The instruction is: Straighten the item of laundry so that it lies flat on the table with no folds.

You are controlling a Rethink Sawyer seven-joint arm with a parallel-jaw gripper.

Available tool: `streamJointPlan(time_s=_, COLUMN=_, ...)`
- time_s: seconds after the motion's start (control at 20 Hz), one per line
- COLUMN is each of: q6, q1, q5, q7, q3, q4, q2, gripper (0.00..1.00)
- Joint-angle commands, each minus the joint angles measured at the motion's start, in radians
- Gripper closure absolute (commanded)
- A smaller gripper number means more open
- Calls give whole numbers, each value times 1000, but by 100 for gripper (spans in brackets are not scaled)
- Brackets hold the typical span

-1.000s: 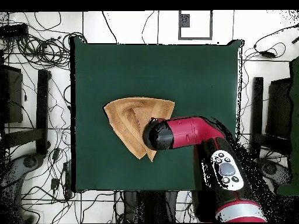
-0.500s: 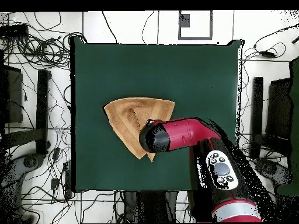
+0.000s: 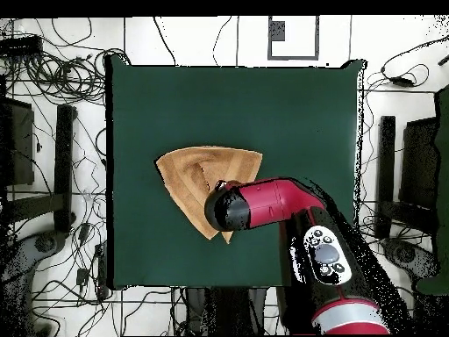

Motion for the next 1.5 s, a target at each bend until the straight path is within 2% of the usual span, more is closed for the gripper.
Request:
streamJointPlan(time_s=0.05, q6=-48, q1=34, q5=-23, q7=3, q3=39, q4=68, q2=73, gripper=0)
streamJointPlan(time_s=1.15, q6=-35, q1=24, q5=-24, q7=-11, q3=41, q4=69, q2=66, gripper=0)
streamJointPlan(time_s=1.5, q6=-38, q1=37, q5=-30, q7=12, q3=15, q4=65, q2=66, gripper=0)
